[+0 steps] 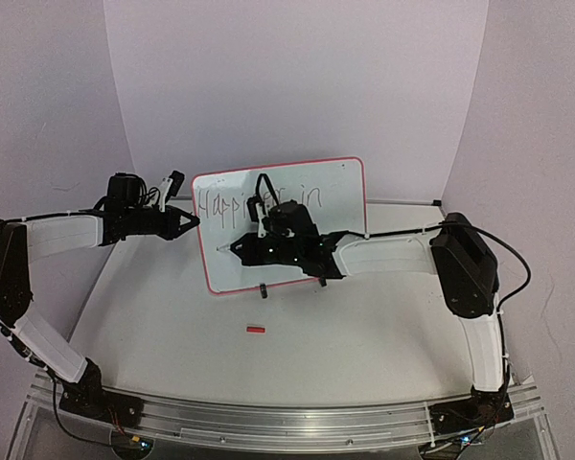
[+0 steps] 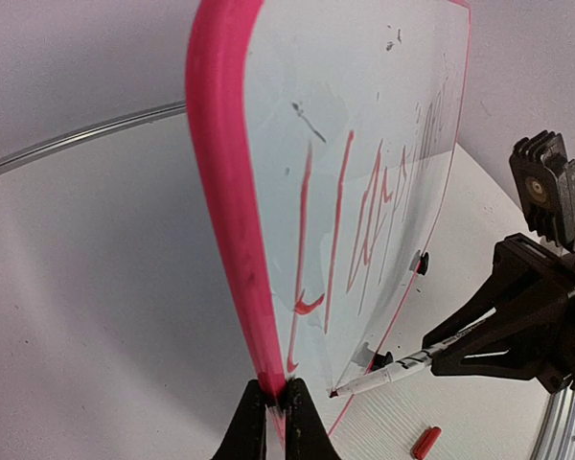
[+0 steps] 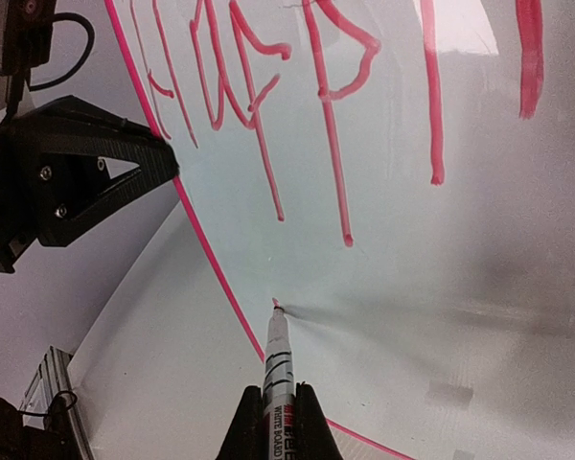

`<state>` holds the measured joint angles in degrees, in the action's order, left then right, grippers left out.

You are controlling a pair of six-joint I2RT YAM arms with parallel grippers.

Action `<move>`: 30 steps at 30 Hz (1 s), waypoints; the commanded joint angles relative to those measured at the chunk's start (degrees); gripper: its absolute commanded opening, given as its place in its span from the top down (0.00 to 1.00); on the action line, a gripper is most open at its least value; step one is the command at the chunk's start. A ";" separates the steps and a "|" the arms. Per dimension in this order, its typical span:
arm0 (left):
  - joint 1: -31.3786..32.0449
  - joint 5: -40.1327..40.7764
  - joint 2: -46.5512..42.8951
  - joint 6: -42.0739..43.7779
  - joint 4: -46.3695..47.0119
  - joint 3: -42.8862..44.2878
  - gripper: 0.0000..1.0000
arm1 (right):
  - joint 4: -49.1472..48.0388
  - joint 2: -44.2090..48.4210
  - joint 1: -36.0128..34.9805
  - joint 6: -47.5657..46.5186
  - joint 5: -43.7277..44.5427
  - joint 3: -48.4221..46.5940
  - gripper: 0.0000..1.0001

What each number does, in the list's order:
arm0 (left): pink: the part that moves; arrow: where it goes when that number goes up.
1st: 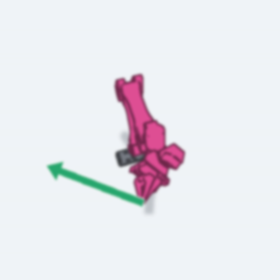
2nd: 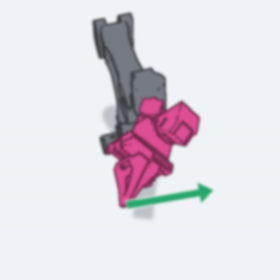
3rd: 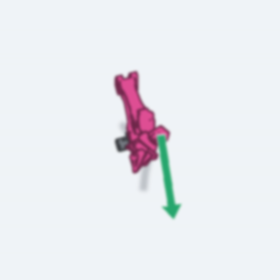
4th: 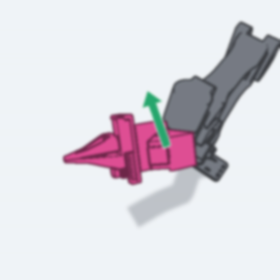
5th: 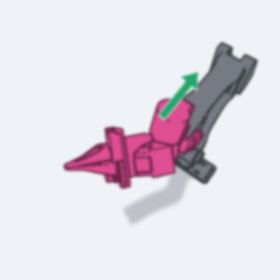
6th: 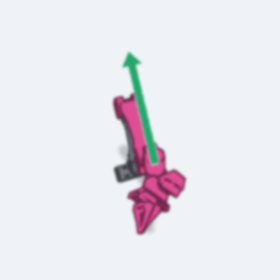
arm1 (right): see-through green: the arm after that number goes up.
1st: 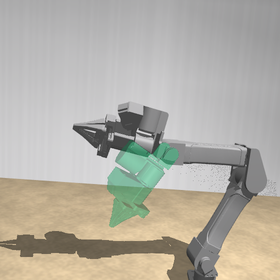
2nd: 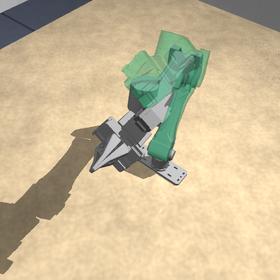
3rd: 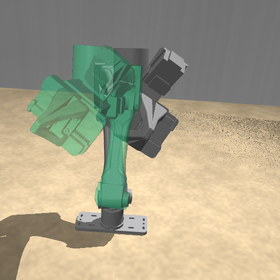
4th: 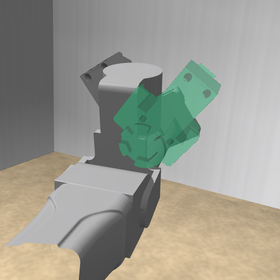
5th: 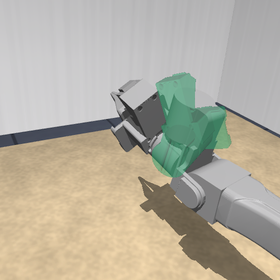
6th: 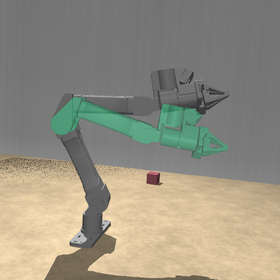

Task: Write a sentence on the whiteboard

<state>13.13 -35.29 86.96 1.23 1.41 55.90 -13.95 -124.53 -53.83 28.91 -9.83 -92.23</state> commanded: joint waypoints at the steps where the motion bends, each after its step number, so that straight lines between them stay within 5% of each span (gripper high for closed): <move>1: 0.08 2.09 -1.76 2.46 0.17 0.26 1.00 | 1.11 -1.40 -0.17 -0.28 0.51 1.22 1.00; 17: 0.09 2.26 -1.73 2.52 -0.07 0.46 1.00 | 3.96 -2.02 -1.18 -0.90 0.02 3.34 1.00; 30: 0.11 2.46 -1.96 2.47 -0.18 0.46 1.00 | 2.89 7.49 -1.23 -1.82 1.44 8.28 1.00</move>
<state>13.13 -35.22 86.92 1.24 1.41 55.90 -9.37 -123.50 -55.05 27.86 -10.54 -84.86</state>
